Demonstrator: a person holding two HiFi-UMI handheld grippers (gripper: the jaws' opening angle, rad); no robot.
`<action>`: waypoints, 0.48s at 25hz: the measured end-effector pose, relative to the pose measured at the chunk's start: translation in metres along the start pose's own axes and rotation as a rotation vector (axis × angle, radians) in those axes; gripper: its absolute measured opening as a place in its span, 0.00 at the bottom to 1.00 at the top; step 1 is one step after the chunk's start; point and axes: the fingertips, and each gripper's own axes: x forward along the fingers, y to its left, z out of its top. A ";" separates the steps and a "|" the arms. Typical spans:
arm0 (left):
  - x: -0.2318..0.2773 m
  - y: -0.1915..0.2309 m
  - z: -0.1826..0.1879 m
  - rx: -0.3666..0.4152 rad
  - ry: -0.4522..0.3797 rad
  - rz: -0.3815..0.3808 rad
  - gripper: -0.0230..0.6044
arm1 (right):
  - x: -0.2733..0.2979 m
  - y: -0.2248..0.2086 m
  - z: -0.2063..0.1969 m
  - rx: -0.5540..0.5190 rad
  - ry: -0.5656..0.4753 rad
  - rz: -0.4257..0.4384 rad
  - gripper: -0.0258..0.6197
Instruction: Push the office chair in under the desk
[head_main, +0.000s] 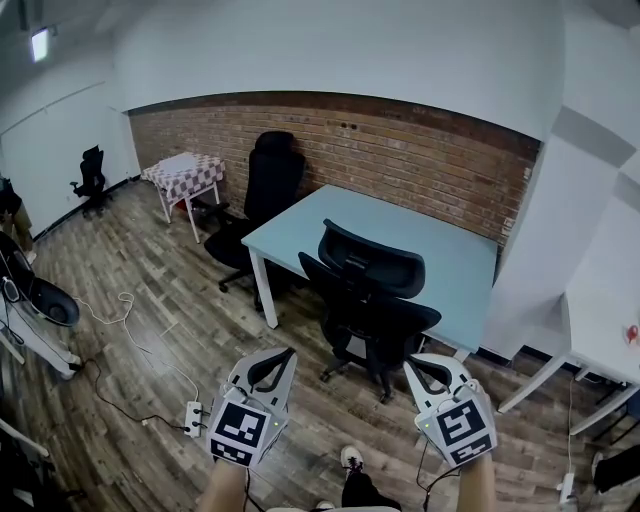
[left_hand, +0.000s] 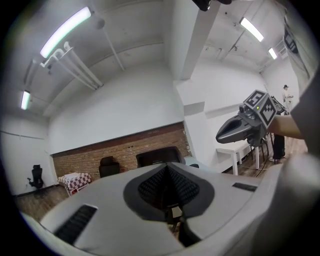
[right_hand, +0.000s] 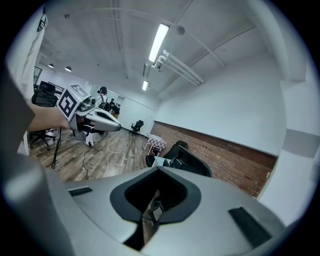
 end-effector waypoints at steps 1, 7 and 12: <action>-0.002 0.000 0.001 0.002 -0.003 0.002 0.05 | -0.001 0.000 0.001 -0.003 -0.004 -0.002 0.07; -0.011 0.003 0.009 0.010 -0.020 0.011 0.05 | -0.008 0.005 0.011 -0.006 0.000 -0.008 0.07; -0.006 0.002 0.011 0.013 -0.019 0.008 0.05 | -0.005 0.000 0.014 -0.003 -0.025 -0.010 0.07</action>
